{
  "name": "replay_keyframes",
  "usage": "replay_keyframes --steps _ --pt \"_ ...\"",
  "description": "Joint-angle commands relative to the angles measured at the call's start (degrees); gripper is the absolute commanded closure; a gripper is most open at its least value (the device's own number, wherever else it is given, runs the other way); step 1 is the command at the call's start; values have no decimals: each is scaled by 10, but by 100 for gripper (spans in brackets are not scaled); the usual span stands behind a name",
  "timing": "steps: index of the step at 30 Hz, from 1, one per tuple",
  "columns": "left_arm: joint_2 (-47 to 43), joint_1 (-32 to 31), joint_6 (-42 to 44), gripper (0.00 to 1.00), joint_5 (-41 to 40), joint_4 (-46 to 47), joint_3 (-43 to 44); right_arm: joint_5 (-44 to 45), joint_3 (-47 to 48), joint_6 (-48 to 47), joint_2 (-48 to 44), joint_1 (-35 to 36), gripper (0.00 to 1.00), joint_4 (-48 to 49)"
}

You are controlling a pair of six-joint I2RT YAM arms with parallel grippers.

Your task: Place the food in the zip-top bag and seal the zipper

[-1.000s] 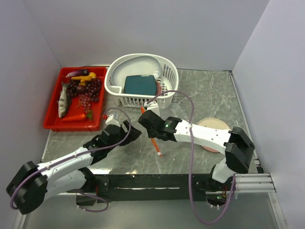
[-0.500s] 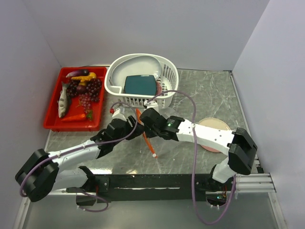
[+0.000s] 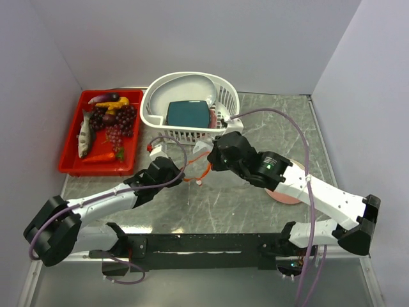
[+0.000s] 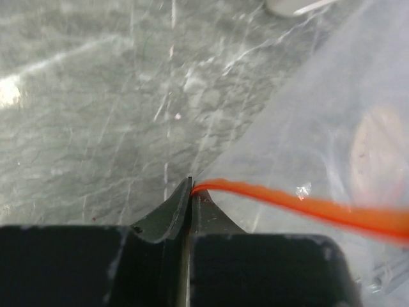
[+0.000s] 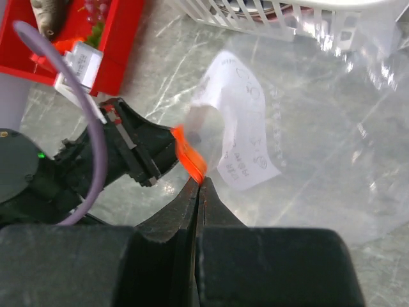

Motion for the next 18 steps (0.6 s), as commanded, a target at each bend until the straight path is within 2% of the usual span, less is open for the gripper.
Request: replay_keyframes --steps 1,4,6,9,11,12,15,18 --pt "-55 1 38 95 -23 -32 32 1 16 4 35 1 100 16" --pt "-84 1 39 88 -12 -32 42 -20 20 2 85 -1 100 26" --pt "-83 1 40 86 -21 -76 65 -25 17 0 102 -1 100 39" --pt "-75 2 35 78 -15 -87 79 -33 8 0 115 -7 100 65" --pt "-82 2 27 60 -13 -87 80 -38 12 -1 123 -9 100 73" --pt "-92 3 22 56 -17 -95 81 -40 14 -1 130 -13 100 76" --pt "-124 15 4 49 -43 -125 89 -60 13 0 136 -21 100 93" --pt "-159 48 -28 48 -80 -195 106 -84 9 0 137 -36 100 110"
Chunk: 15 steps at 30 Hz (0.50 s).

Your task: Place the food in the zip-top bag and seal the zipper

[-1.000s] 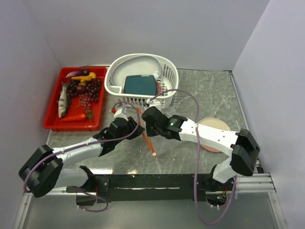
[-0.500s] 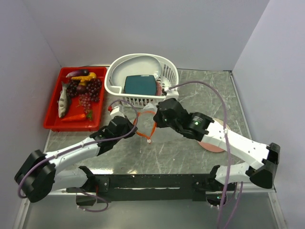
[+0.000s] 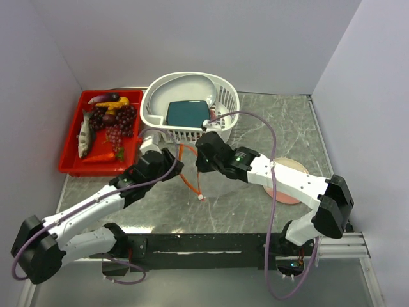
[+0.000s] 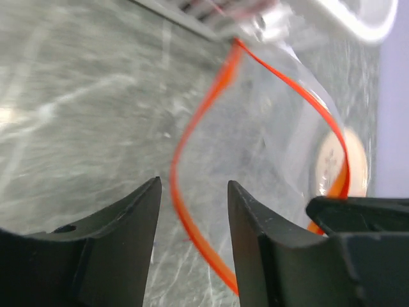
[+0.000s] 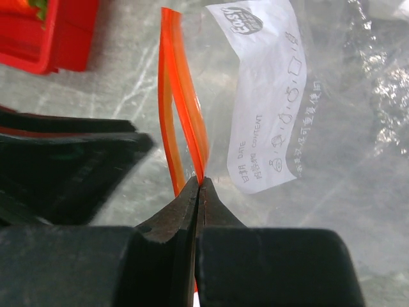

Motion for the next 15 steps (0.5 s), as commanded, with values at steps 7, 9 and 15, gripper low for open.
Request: replay_keyframes --steps 7,9,15 --pt "-54 209 -70 29 -141 -196 105 -54 1 -4 -4 -27 100 70" --pt "-9 295 -38 30 -104 -181 120 -60 -4 -6 -8 -27 100 70" --pt "146 390 -6 33 -68 -182 179 -77 -25 -12 -28 -38 100 81"
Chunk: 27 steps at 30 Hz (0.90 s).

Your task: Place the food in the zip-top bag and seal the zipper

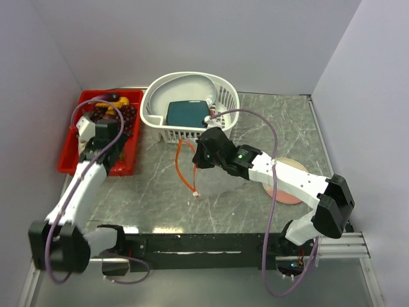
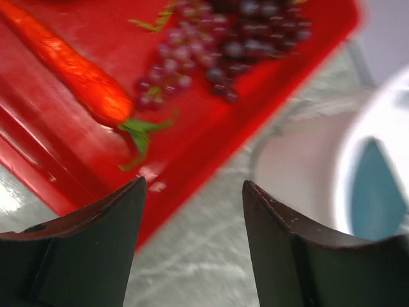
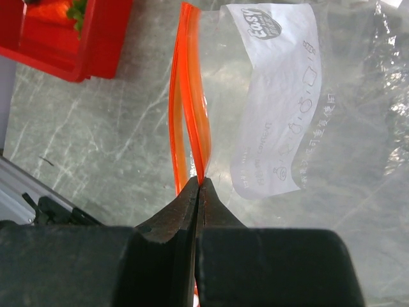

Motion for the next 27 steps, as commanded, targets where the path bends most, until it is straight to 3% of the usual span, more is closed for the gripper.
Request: replay_keyframes --steps 1,13,16,17,20,27 --pt "92 24 27 33 20 -22 32 -18 -17 -11 -31 -12 100 31" --pt "251 27 -9 47 -48 -27 63 -50 -39 -15 -44 -31 100 50" --pt "270 27 -6 61 -44 -12 64 -57 -41 -14 -44 -34 100 50" --pt "273 27 -2 76 -44 -14 68 -57 -41 -15 -46 -35 100 50" --pt "242 25 19 99 -52 -25 78 -55 -44 -16 -54 -36 100 52" --pt "52 13 110 99 -46 -19 42 -69 -48 -15 -63 -36 100 65"
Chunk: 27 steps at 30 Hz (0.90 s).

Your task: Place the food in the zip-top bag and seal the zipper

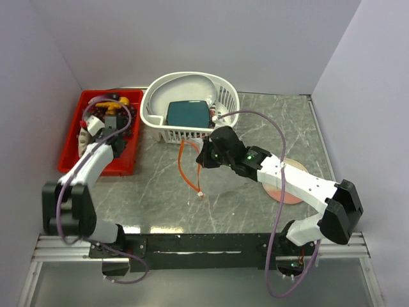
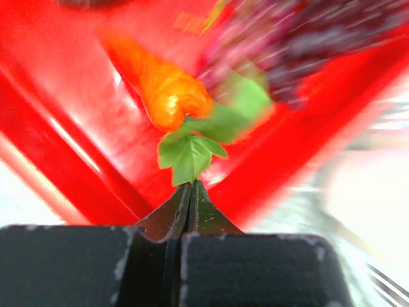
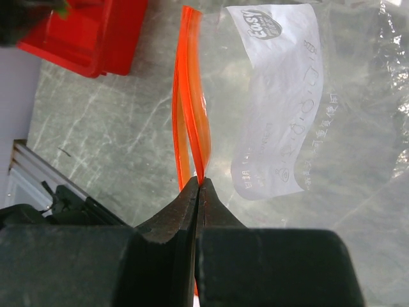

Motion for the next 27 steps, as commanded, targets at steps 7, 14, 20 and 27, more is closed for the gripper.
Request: replay_keyframes --steps 7,14,20,27 --pt "-294 -5 136 99 144 30 -18 -21 1 -4 -33 -3 100 50" --pt "-361 -9 109 99 363 27 47 -52 8 17 -49 -3 100 79" --pt "-391 -41 26 99 462 108 44 -78 27 58 -40 -10 100 115" --pt "-374 -93 -10 99 486 119 103 -109 61 102 -1 -32 100 160"
